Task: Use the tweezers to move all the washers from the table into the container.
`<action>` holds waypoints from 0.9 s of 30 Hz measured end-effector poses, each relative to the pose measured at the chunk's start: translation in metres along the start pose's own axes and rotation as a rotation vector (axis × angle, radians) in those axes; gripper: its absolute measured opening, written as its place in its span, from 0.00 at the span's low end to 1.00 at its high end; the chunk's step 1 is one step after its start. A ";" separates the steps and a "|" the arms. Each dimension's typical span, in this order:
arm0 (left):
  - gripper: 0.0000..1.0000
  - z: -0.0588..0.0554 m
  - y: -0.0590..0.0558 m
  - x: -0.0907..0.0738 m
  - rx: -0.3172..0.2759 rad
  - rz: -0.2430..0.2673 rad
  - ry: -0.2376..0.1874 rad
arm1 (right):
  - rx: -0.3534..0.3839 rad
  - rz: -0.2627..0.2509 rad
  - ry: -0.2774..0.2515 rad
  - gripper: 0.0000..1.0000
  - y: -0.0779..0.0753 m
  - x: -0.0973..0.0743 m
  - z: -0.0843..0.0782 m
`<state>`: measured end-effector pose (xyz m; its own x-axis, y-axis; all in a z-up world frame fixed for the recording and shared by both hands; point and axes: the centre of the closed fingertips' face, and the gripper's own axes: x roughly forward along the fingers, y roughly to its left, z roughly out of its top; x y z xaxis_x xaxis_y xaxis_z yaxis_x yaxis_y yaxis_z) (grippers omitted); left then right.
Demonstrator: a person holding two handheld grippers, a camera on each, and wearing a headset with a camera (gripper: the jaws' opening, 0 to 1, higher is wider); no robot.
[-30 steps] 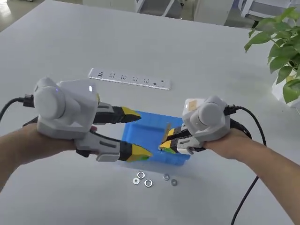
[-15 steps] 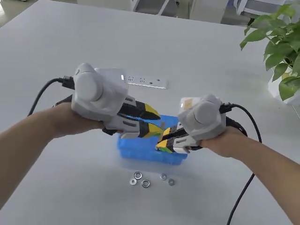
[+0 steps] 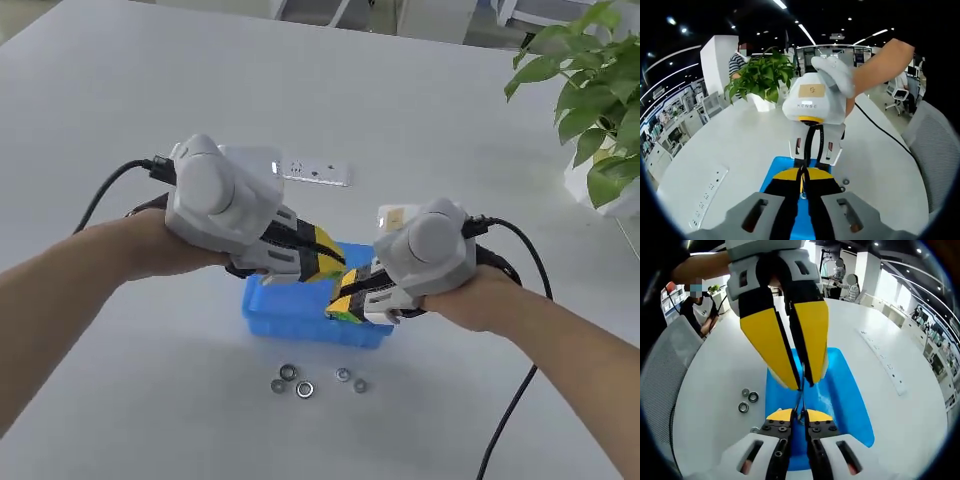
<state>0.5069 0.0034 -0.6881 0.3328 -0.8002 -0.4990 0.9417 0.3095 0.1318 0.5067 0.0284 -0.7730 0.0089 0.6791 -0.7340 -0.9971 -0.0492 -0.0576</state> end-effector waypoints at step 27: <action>0.05 0.036 0.004 -0.014 0.043 0.007 -0.020 | -0.002 -0.083 -0.055 0.22 -0.006 -0.034 0.020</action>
<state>0.5073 -0.0027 -0.6500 0.3397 -0.8084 -0.4807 0.9405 0.2930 0.1720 0.5108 0.0206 -0.7342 0.0873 0.7198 -0.6887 -0.9930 0.0076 -0.1180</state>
